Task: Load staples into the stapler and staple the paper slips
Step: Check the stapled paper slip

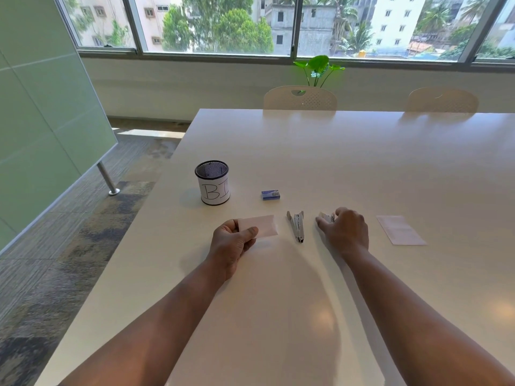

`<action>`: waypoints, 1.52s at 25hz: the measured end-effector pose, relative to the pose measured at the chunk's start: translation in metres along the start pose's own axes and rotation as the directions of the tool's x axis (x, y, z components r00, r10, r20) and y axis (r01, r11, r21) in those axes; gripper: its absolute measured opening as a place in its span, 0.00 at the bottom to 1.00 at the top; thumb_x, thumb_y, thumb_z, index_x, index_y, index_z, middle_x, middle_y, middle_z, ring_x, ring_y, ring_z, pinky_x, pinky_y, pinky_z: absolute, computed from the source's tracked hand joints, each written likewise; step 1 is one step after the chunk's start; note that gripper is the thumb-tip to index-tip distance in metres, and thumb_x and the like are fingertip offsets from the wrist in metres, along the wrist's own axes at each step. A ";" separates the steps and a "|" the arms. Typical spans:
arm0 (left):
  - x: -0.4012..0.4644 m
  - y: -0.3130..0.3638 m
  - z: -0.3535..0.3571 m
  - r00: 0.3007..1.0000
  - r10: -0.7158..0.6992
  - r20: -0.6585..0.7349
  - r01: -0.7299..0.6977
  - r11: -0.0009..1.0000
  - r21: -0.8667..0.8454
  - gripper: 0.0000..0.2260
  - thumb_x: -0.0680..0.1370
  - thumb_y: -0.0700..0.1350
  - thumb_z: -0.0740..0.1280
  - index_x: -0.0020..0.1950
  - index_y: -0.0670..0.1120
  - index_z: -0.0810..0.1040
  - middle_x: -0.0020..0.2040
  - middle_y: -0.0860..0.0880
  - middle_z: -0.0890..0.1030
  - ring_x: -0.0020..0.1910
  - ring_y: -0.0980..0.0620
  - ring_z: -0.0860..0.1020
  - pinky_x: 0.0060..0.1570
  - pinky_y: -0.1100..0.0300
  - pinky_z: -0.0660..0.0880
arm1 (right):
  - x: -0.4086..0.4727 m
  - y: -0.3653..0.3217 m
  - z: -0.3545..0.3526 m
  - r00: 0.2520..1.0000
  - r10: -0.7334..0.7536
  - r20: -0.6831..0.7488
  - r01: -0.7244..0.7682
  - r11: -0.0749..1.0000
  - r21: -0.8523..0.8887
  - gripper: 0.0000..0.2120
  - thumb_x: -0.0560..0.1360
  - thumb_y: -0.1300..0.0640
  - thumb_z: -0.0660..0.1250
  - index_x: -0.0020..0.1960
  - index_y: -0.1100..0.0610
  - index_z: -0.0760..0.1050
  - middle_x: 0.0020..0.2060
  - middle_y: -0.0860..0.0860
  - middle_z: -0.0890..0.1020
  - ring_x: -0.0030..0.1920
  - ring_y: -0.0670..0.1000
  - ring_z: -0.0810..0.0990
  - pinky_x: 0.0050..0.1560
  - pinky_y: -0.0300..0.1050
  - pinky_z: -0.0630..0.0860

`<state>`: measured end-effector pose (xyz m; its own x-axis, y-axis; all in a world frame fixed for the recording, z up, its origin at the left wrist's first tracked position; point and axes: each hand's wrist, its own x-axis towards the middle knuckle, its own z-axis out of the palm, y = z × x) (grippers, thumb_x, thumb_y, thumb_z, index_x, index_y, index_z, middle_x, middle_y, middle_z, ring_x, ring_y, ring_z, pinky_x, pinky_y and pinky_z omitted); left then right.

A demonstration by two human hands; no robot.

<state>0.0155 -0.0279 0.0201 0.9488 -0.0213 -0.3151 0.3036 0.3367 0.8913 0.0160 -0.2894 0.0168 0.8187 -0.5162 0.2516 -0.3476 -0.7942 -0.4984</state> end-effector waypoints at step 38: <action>-0.044 0.083 0.026 0.981 -0.026 0.190 0.049 0.992 -0.119 0.03 0.77 0.32 0.68 0.45 0.34 0.81 0.39 0.39 0.86 0.34 0.48 0.86 0.35 0.62 0.82 | -0.068 -0.113 -0.071 0.852 -0.192 0.486 -0.462 0.158 0.873 0.10 0.79 0.66 0.62 0.60 0.60 0.74 0.32 0.59 0.83 0.26 0.49 0.77 0.27 0.38 0.74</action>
<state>0.0014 -0.0232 0.1162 0.9400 -0.2088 -0.2700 0.3371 0.4445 0.8299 -0.0326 -0.1880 0.1148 0.9868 -0.1320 -0.0935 -0.0346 0.3926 -0.9190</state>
